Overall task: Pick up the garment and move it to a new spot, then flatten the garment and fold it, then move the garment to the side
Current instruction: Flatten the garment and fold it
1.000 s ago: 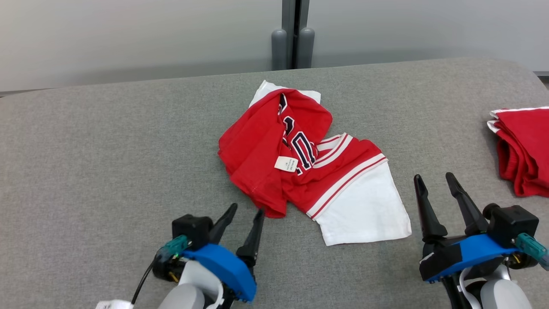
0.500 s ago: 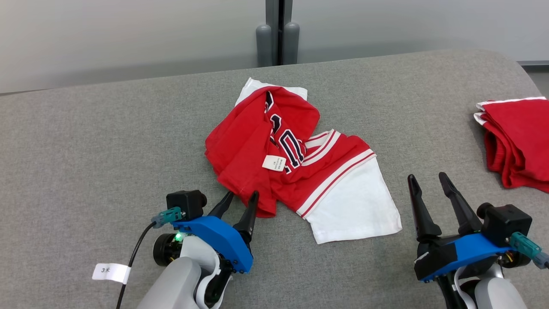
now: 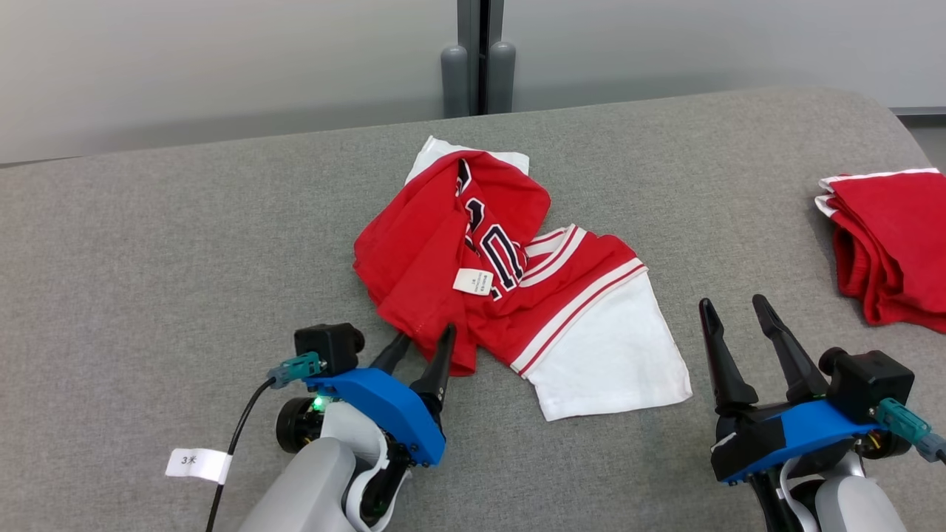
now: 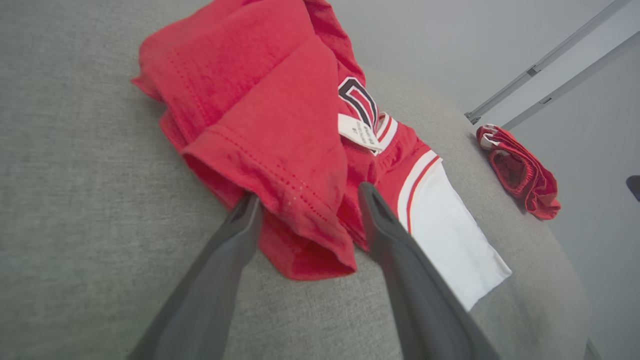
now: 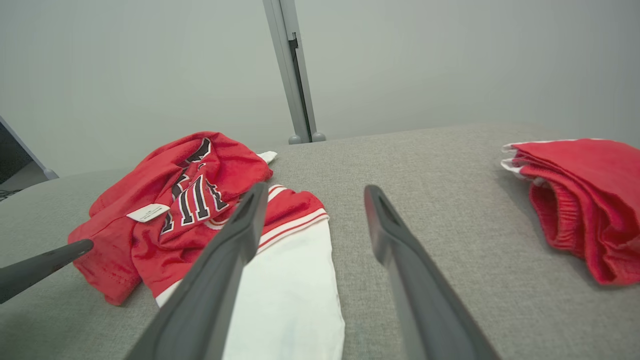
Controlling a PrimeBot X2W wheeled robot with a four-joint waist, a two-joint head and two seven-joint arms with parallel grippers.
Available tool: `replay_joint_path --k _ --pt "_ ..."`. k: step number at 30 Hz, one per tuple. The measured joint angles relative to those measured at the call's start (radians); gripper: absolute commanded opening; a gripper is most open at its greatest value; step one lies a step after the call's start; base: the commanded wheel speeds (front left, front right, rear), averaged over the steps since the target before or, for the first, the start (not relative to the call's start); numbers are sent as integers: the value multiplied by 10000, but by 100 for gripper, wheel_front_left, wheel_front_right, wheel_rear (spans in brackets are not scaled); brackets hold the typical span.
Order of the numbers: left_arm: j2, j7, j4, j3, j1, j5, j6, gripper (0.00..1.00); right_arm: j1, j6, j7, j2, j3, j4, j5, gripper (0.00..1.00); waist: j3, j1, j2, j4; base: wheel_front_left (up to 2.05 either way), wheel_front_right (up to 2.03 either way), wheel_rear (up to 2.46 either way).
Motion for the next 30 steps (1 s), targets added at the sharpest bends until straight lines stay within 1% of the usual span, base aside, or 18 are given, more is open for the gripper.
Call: replay_joint_path --k 1,2,3,7,11,13,15,17,20,22,26,28,30 --pt "0 79 0 -79 -1 -86 -2 45 0 0 0 0 0 -6 0 100 -9 0 0 7 0 0 0" --pt "-2 96 -21 -157 -2 -102 -4 18 1 0 2 0 -2 -6 0 100 -19 0 0 18 0 0 0" --pt "-10 63 -77 -199 -2 -169 -6 0 2 0 2 0 -8 -8 0 100 -32 0 0 35 0 0 0" --pt "21 -324 -276 -324 -5 -305 -10 0 32 0 17 -2 -65 -21 -2 100 -79 0 0 171 0 0 0" --pt "299 -669 -629 -420 4 -441 -23 0 63 0 58 0 -69 -46 -4 100 -127 0 0 394 0 0 0" --pt "594 -725 -869 -437 104 -449 -25 0 69 0 90 0 -81 -94 -12 100 -157 0 0 501 0 0 0" --pt "1018 -756 -1149 -420 394 -387 -4 0 81 0 115 0 -98 -146 -31 100 -173 0 0 612 0 0 0" --pt "1551 -731 -1482 -395 709 -159 249 0 107 0 134 2 -157 -213 -31 100 -167 0 0 732 0 0 0" --pt "2399 -702 -2056 -211 1070 173 825 0 126 0 146 2 -188 -293 -31 100 -108 0 -1 907 0 0 0" --pt "2821 -704 -2495 -67 1257 328 1152 0 140 0 157 2 -213 -311 -31 100 -46 0 0 1009 0 0 0" --pt "3488 -943 -3327 261 1534 734 1889 0 137 0 159 2 -232 -297 -21 100 44 0 0 1102 0 0 0" --pt "3693 -1210 -3854 493 1696 815 2174 0 133 0 159 2 -236 -282 10 100 51 1 0 1101 0 0 0" --pt "3858 -1325 -4389 583 1879 930 2368 0 124 0 157 2 -251 -280 15 100 52 0 0 1086 0 0 0"
